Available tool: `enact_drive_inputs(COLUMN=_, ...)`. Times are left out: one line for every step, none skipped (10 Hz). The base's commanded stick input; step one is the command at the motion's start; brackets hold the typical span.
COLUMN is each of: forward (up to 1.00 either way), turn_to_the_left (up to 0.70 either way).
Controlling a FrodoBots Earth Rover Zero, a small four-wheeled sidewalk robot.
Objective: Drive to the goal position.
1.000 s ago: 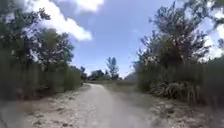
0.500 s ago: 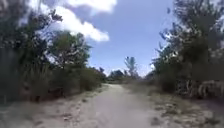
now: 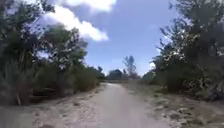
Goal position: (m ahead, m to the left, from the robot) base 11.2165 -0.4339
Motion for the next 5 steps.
enact_drive_inputs(forward=1.00, turn_to_the_left=0.00)
enact_drive_inputs(forward=1.00, turn_to_the_left=0.00)
enact_drive_inputs(forward=1.00, turn_to_the_left=0.00)
enact_drive_inputs(forward=1.00, turn_to_the_left=0.00)
enact_drive_inputs(forward=1.00, turn_to_the_left=0.01)
